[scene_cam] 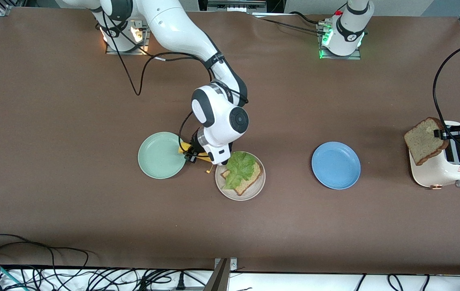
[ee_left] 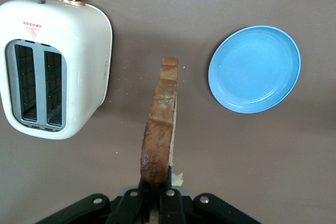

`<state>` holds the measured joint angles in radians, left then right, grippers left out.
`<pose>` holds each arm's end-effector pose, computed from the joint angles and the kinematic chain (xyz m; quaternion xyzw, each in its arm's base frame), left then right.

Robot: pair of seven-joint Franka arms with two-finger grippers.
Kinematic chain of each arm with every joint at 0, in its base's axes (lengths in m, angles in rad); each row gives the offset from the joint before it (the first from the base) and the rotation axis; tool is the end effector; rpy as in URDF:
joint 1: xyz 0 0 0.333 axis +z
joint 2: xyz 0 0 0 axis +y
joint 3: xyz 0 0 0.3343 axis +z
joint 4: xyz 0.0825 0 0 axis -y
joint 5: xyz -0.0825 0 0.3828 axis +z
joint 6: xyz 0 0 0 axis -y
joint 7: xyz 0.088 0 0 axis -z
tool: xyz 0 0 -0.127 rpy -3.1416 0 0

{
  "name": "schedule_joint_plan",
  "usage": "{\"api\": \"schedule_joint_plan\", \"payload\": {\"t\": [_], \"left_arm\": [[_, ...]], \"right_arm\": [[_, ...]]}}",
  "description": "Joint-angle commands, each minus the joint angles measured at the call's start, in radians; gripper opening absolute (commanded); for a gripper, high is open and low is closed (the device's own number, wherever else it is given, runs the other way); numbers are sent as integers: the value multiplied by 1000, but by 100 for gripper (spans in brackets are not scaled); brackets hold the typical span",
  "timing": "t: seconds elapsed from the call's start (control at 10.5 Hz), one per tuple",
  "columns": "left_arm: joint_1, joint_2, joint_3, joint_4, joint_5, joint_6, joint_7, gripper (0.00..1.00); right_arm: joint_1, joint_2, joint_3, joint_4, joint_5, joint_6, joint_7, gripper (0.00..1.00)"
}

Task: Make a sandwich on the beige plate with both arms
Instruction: 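Hold the yellow bottle nozzle over the lettuce on the beige plate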

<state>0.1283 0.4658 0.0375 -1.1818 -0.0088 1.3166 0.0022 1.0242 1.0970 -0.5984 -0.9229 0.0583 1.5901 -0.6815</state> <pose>0.6459 0.1013 0.4990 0.9831 0.0796 -0.1644 0.0096 0.5956 0.4644 0.2397 0.7641 0.5803 -0.1610 0.2312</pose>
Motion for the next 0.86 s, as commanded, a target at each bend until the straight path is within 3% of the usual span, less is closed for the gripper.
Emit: {"api": "schedule_joint_plan", "payload": {"t": [0.0,0.19,0.29,0.48,0.76], "left_arm": [[-1,-27,-2,-10,21,-7,-1,0],[-3,-27,-4,-12,21,-7,-2,0],[-3,-26,-4,-12,21,-7,-1,0],[-3,-26,-4,-13,21,-7,-1,0],[-1,-24,-4,-13,21,-5,-1,0]], "right_arm": [[2,21,-27,56,-14,-15,-10,0],[-41,6,-9,61,-2,-16,-33,0],[-80,-43,56,58,3,4,-38,0],[-217,-158,213,-25,8,59,-46,0],[-515,-296,501,-135,32,108,-160,0]]}}
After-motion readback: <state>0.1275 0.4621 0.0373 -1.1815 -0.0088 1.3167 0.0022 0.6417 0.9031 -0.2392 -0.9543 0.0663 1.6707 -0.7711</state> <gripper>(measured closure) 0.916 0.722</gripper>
